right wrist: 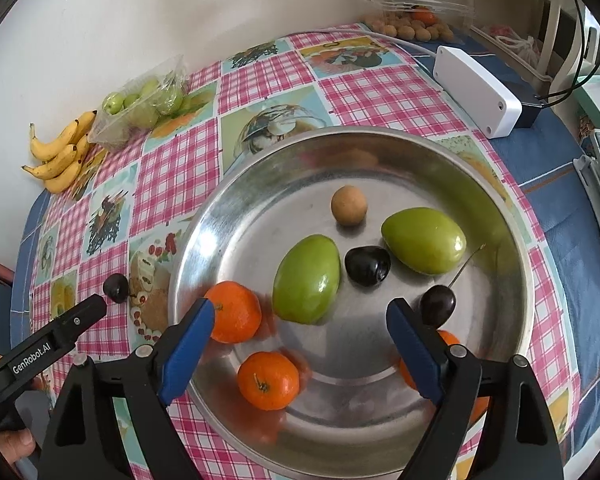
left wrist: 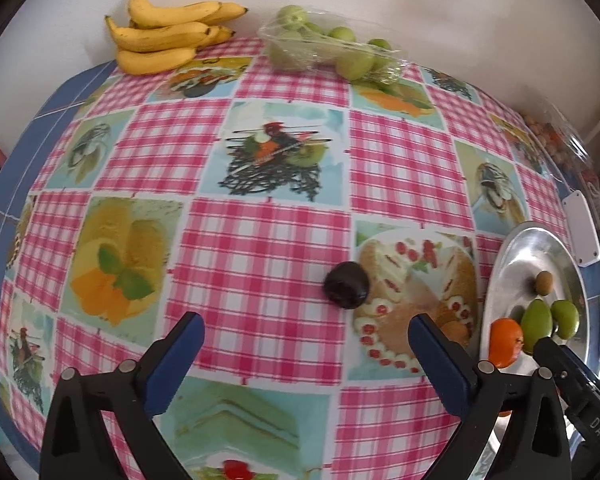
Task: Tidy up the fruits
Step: 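Move both grippers back from the bowl toward the dark plum and brown kiwi, then lower the right gripper around the brown kiwi while the left gripper approaches the dark plum, then close the right gripper on the kiwi while the left gripper grasps the dark plum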
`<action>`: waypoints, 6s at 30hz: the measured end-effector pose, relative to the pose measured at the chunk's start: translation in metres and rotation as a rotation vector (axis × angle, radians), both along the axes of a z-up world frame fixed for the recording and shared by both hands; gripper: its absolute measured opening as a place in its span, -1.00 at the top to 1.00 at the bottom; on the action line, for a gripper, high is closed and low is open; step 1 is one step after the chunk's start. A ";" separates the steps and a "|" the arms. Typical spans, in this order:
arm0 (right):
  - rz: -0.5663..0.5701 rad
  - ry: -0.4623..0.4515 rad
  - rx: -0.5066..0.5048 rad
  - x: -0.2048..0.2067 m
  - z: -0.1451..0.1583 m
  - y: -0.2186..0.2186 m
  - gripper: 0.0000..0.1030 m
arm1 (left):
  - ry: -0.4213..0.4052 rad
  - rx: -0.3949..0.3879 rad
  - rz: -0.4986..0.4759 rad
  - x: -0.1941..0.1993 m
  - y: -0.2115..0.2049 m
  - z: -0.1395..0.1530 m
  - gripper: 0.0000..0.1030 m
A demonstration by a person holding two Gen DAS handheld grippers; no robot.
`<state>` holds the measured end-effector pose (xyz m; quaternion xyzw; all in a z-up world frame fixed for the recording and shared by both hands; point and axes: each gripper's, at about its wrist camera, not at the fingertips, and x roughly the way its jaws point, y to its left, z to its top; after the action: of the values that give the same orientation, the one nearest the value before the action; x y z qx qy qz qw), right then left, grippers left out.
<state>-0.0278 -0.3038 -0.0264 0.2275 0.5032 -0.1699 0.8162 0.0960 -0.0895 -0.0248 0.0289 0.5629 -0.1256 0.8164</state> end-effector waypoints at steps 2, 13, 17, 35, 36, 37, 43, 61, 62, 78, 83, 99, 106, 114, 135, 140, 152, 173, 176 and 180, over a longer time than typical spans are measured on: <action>0.003 0.001 -0.006 -0.001 0.000 0.002 -0.89 | 0.001 0.006 0.010 0.000 0.006 0.000 -1.00; 0.007 -0.014 -0.031 -0.007 0.007 0.018 -0.99 | -0.035 0.034 0.059 0.005 0.048 0.008 -1.00; 0.022 -0.035 -0.067 -0.008 0.012 0.027 -0.99 | -0.040 0.041 0.076 0.006 0.062 0.009 -1.00; 0.069 -0.078 -0.034 0.003 0.021 0.067 -0.99 | -0.082 -0.038 0.126 0.009 0.098 0.015 -1.00; 0.076 -0.074 -0.037 0.005 0.021 0.070 -0.99 | -0.092 -0.037 0.121 0.009 0.098 0.015 -1.00; 0.081 -0.070 -0.039 0.007 0.020 0.073 -0.99 | -0.097 -0.038 0.117 0.009 0.098 0.016 -1.00; 0.110 -0.115 0.008 0.013 0.023 0.083 -0.99 | -0.062 -0.136 0.100 0.012 0.099 0.015 -1.00; 0.185 -0.160 0.117 0.027 0.022 0.096 -0.99 | -0.141 -0.077 0.018 0.010 0.079 0.039 -1.00; 0.188 -0.159 0.126 0.028 0.021 0.097 -0.99 | -0.133 -0.068 0.018 0.010 0.078 0.037 -1.00; 0.278 -0.071 0.206 0.036 0.002 0.114 -0.84 | -0.038 -0.046 0.076 0.014 0.087 0.017 -1.00; 0.265 -0.044 0.202 0.039 -0.005 0.113 -0.80 | -0.028 -0.052 0.070 0.014 0.084 0.015 -1.00; 0.197 0.065 0.109 0.050 -0.015 0.110 -0.12 | 0.011 -0.128 0.104 0.021 0.086 0.012 -1.00; 0.204 0.129 0.087 0.055 -0.027 0.121 -0.12 | 0.027 -0.158 0.117 0.022 0.088 0.010 -1.00; 0.136 0.131 0.078 0.055 -0.029 0.108 0.19 | 0.043 -0.181 0.137 0.023 0.092 0.009 -1.00; 0.030 0.090 0.016 0.074 -0.032 0.096 0.21 | 0.062 -0.198 0.081 0.030 0.070 0.001 -1.00; 0.007 0.078 0.029 0.071 -0.033 0.090 0.42 | 0.072 -0.209 0.053 0.034 0.054 -0.006 -0.99; 0.007 0.044 0.081 0.070 -0.032 0.082 0.48 | 0.081 -0.207 -0.044 0.036 0.005 -0.022 -0.74; 0.027 -0.032 0.133 0.060 -0.005 0.083 0.49 | 0.060 -0.281 -0.017 0.032 0.006 -0.005 0.40; 0.039 -0.053 0.134 0.057 0.005 0.086 0.49 | 0.047 -0.279 -0.009 0.028 0.012 0.005 0.40; 0.055 -0.070 0.131 0.051 0.017 0.090 0.49 | 0.050 -0.293 0.012 0.024 0.020 0.012 0.40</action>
<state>0.0227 -0.2142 -0.0098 0.2724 0.4903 -0.1061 0.8211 0.1197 -0.0696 -0.0123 -0.0970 0.5590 -0.2022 0.7982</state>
